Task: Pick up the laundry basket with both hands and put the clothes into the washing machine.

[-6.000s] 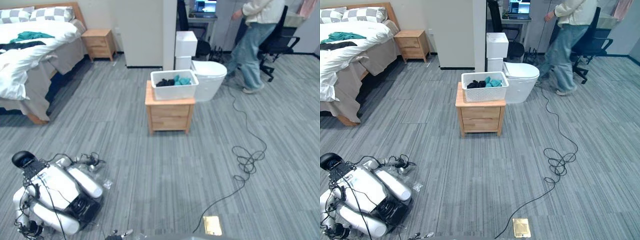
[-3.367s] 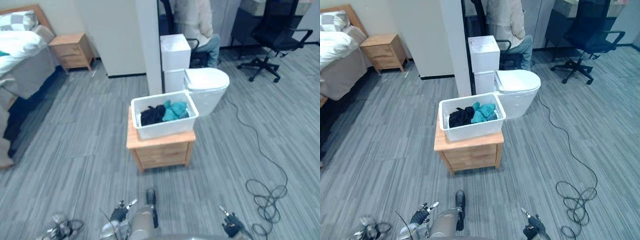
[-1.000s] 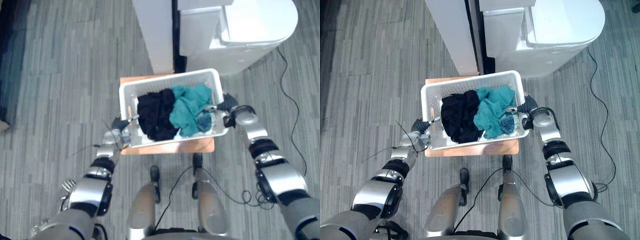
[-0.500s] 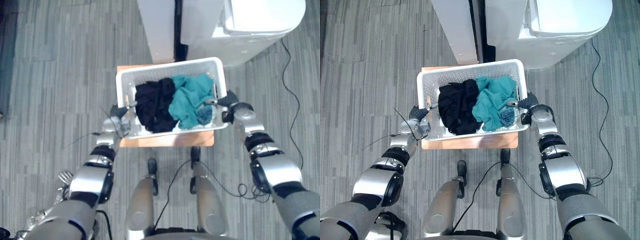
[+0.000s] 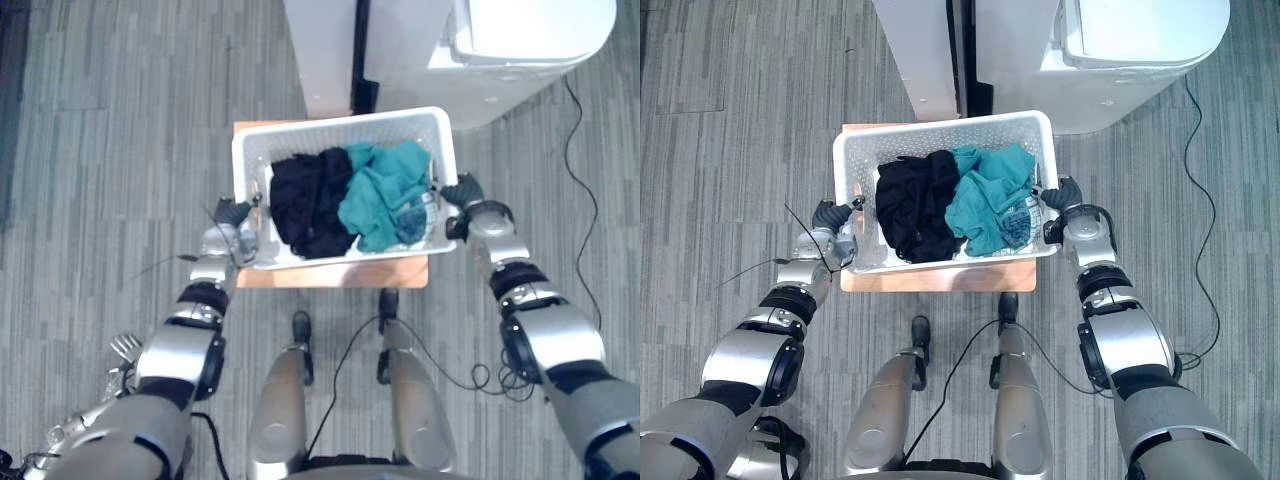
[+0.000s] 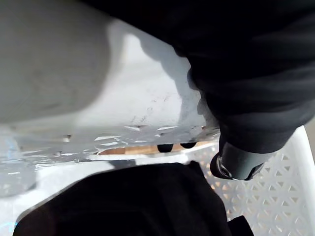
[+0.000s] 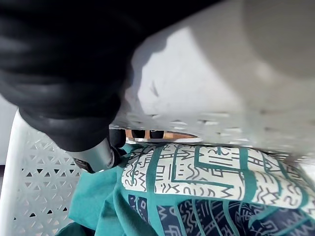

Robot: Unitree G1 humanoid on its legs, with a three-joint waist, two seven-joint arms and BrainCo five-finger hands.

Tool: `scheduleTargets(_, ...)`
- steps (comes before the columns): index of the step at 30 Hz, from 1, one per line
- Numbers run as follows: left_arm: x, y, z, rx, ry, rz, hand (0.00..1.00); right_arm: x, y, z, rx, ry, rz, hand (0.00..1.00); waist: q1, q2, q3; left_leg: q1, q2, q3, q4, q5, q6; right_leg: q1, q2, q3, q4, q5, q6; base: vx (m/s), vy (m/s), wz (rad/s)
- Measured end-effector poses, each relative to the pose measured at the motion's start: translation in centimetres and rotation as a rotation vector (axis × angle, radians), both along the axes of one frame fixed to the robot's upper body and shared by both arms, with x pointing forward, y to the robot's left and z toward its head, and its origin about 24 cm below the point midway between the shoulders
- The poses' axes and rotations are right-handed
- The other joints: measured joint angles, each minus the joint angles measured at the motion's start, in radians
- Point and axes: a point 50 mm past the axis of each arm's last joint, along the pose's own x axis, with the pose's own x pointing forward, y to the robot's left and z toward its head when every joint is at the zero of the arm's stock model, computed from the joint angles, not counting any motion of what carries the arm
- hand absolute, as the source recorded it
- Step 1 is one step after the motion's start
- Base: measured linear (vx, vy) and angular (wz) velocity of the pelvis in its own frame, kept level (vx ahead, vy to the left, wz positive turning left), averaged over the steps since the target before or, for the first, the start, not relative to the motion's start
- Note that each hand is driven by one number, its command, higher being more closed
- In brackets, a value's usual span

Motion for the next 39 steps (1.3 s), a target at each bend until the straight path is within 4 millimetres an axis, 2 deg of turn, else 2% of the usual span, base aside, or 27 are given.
scheduleTargets(3,-0.1,-0.1,-0.3,0.040,0.015,-0.005,1.00,-0.3,-0.4,-0.7,-0.009,0.013,-0.004,1.00,0.000,-0.004,0.002,0.020,0.001,0.000,-0.004,0.000,0.000,0.022,0.001,0.000,-0.007,0.001,-0.001,0.01,0.000,0.00)
scheduleTargets(8,-2.0,0.2,-3.8,0.076,0.102,-0.019,1.00,-2.9,-0.7,-5.4,-0.005,0.091,0.013,1.00,-0.002,-0.017,-0.002,0.115,-0.002,0.009,-0.048,0.000,0.000,0.106,0.000,0.000,-0.036,0.001,0.000,0.04,0.017,-0.02)
scheduleTargets(9,-2.3,0.3,-4.2,0.075,0.109,-0.020,1.00,-3.2,-0.8,-5.8,-0.003,0.100,0.015,1.00,-0.003,-0.019,-0.003,0.123,-0.003,0.011,-0.052,0.000,0.000,0.113,0.000,0.001,-0.039,0.001,0.000,0.00,0.000,0.00)
scheduleTargets(13,-4.9,-0.1,-7.3,0.083,0.158,-0.063,1.00,-6.5,-1.7,-9.4,0.030,0.165,0.012,1.00,-0.005,-0.024,-0.015,0.223,-0.012,0.014,-0.126,0.018,-0.005,0.191,0.002,-0.007,-0.066,0.001,0.001,0.06,0.018,0.01)
scheduleTargets(14,-5.4,-0.2,-7.8,0.077,0.165,-0.071,1.00,-7.1,-1.9,-9.9,0.036,0.174,0.012,1.00,-0.005,-0.026,-0.031,0.228,-0.014,0.014,-0.138,0.023,-0.005,0.194,0.004,-0.008,-0.072,0.000,0.002,0.09,0.014,0.05)
scheduleTargets(15,-6.7,-0.4,-8.9,0.059,0.179,-0.092,1.00,-8.7,-2.4,-11.0,0.051,0.189,0.006,1.00,-0.009,-0.028,-0.086,0.229,-0.019,0.014,-0.165,0.032,-0.003,0.195,0.001,-0.011,-0.093,0.004,0.007,0.09,0.010,0.05)
scheduleTargets(20,-9.9,-0.8,-10.6,0.011,0.181,-0.130,1.00,-11.9,-3.4,-12.1,0.080,0.181,0.003,1.00,-0.026,-0.028,-0.175,0.311,-0.018,0.015,-0.207,0.035,-0.002,0.262,0.000,-0.014,-0.103,-0.007,0.023,0.07,0.019,0.01)
scheduleTargets(21,-11.0,-0.9,-11.1,-0.016,0.183,-0.131,1.00,-13.0,-3.7,-12.4,0.086,0.181,0.003,1.00,-0.028,-0.028,-0.222,0.336,-0.016,0.017,-0.221,0.034,-0.002,0.280,0.000,-0.013,-0.104,-0.013,0.025,0.04,0.012,-0.02)
scheduleTargets(25,-13.5,-1.3,-12.2,-0.067,0.197,-0.125,1.00,-15.2,-4.1,-13.2,0.094,0.193,0.008,1.00,-0.027,-0.027,-0.324,0.374,-0.015,0.014,-0.238,0.022,0.005,0.325,-0.002,-0.018,-0.105,-0.042,0.028,0.00,0.011,0.03)
scheduleTargets(29,-15.9,-1.3,-13.9,-0.134,0.262,-0.106,1.00,-16.1,-4.1,-14.0,0.102,0.228,0.011,1.00,-0.023,-0.026,-0.377,0.395,-0.006,-0.011,-0.243,0.017,0.002,0.357,0.006,-0.041,-0.105,-0.053,0.022,0.00,-0.015,0.16)
scheduleTargets(31,-16.7,-1.2,-14.4,-0.153,0.286,-0.097,1.00,-16.5,-4.1,-14.4,0.106,0.247,0.022,1.00,-0.015,-0.024,-0.378,0.383,0.008,-0.029,-0.195,0.008,-0.009,0.377,0.019,-0.058,-0.105,-0.058,0.014,0.00,-0.052,0.25)
scheduleTargets(33,-17.0,-1.3,-14.7,-0.162,0.304,-0.093,1.00,-17.0,-4.1,-14.8,0.106,0.266,0.021,1.00,-0.003,-0.017,-0.378,0.343,0.020,-0.059,-0.089,-0.030,-0.016,0.390,0.041,-0.069,-0.100,-0.061,0.003,-0.02,-0.043,0.30)
scheduleTargets(35,-17.2,-1.7,-14.9,-0.176,0.317,-0.093,1.00,-17.0,-4.3,-14.9,0.105,0.272,0.015,1.00,0.004,0.000,-0.368,0.278,0.038,-0.082,0.071,-0.041,-0.018,0.380,0.059,-0.082,-0.032,-0.082,-0.022,-0.07,-0.035,0.26)
scheduleTargets(37,-18.0,-1.7,-15.3,-0.185,0.333,-0.087,1.00,-17.1,-4.3,-15.0,0.108,0.283,0.012,1.00,0.011,0.007,-0.363,0.285,0.035,-0.126,0.128,-0.038,-0.031,0.377,0.048,-0.064,0.043,-0.122,-0.033,-0.14,0.000,-0.06)
scheduleTargets(39,-18.4,-2.1,-14.9,-0.202,0.309,-0.093,1.00,-17.0,-4.6,-14.8,0.119,0.270,0.000,1.00,0.022,0.010,-0.365,0.280,0.020,-0.184,0.280,-0.095,-0.039,0.341,0.044,-0.028,0.091,-0.157,-0.021,-0.23,0.081,-0.61)
